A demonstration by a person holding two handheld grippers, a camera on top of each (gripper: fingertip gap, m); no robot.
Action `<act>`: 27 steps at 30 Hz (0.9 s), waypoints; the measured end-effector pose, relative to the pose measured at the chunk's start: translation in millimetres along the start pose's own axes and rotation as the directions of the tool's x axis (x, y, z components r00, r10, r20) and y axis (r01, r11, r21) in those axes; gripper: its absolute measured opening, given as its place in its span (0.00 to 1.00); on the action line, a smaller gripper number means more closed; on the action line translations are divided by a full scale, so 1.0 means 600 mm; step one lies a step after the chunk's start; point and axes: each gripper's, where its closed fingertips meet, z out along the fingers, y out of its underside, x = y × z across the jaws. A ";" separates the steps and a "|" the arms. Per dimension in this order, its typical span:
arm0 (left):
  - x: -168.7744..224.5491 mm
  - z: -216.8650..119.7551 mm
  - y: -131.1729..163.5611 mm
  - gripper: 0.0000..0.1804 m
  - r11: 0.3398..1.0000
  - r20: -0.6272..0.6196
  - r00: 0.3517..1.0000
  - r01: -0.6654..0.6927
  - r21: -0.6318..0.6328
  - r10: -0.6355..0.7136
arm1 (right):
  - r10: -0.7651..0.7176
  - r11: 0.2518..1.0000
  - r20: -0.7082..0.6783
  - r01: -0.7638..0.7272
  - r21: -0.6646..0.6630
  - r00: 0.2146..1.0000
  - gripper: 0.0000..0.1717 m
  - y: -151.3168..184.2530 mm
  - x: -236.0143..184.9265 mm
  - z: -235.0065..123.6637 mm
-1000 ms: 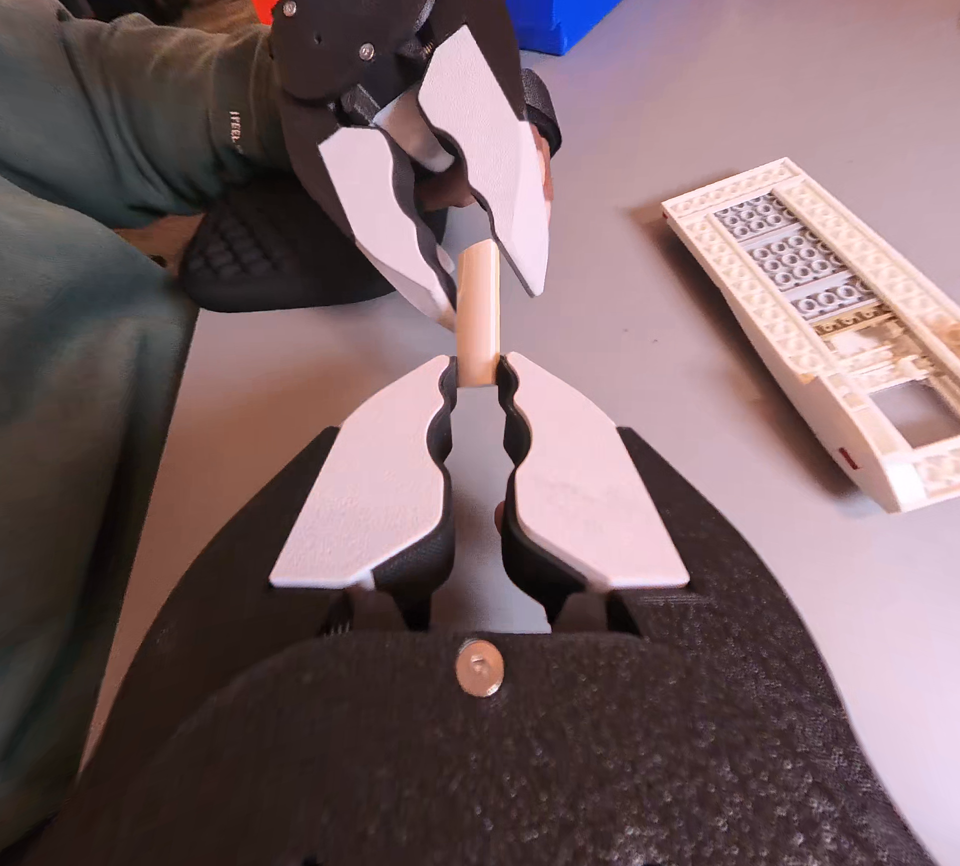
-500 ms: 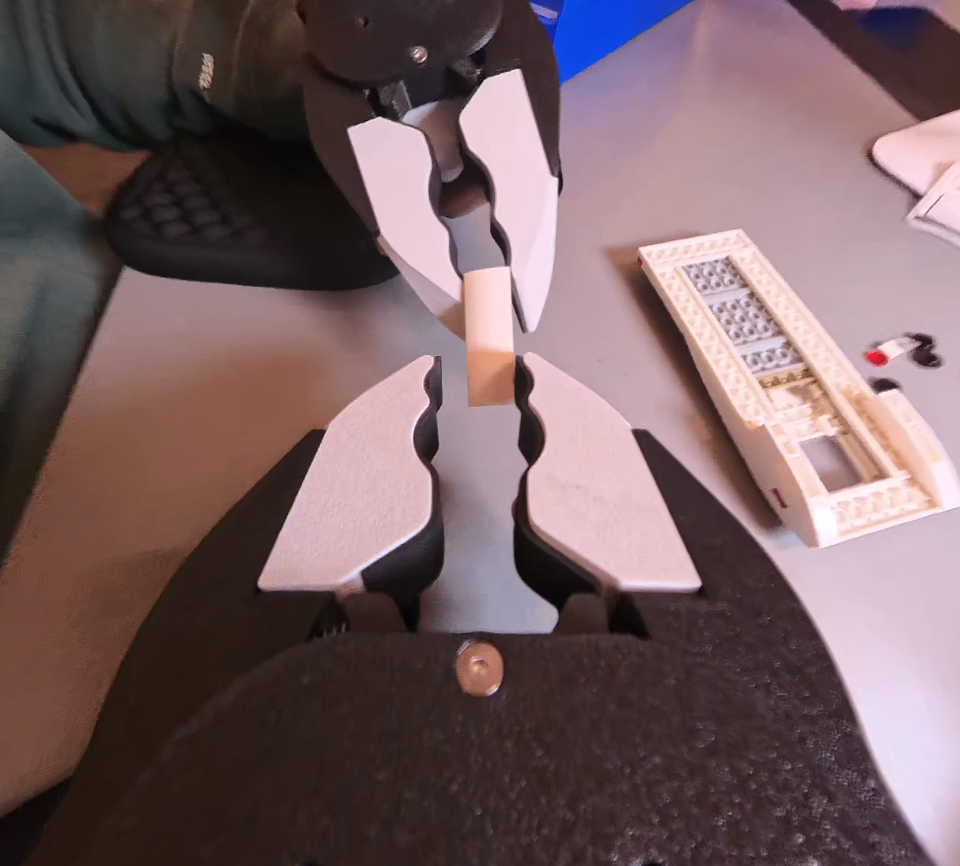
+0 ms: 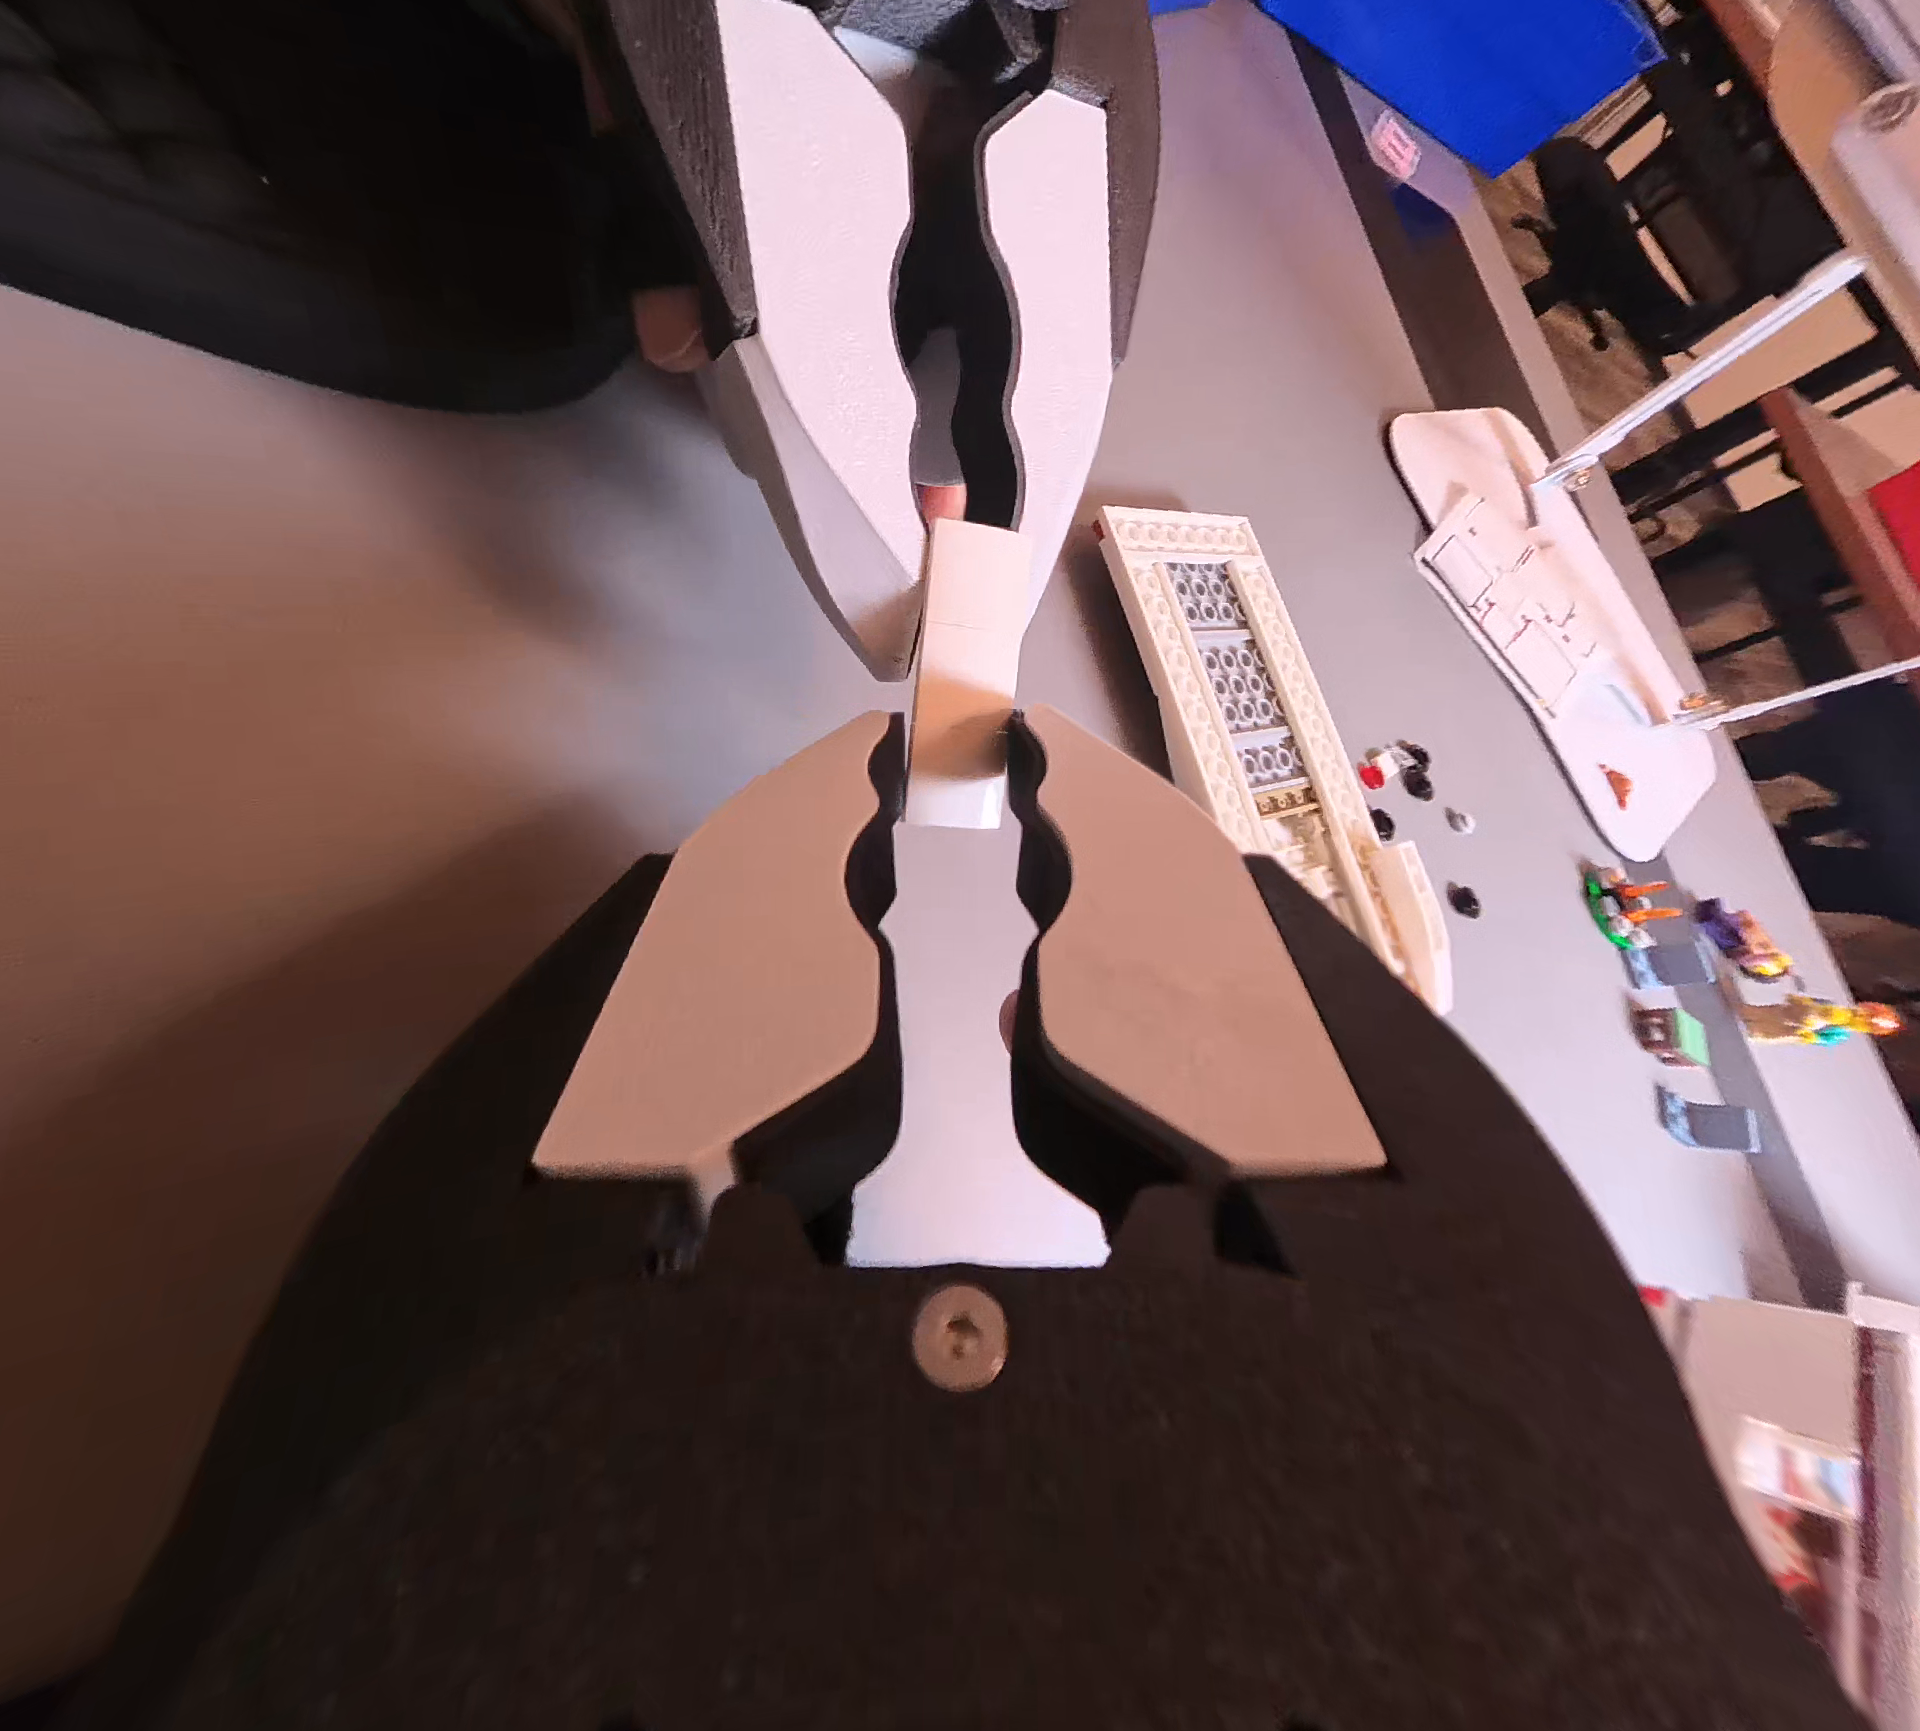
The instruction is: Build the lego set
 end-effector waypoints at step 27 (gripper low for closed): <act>-0.042 -0.017 -0.013 0.15 0.997 0.185 0.981 -0.065 0.048 0.055 | 0.189 0.959 0.150 -0.150 -0.241 0.970 0.12 0.070 -0.024 -0.012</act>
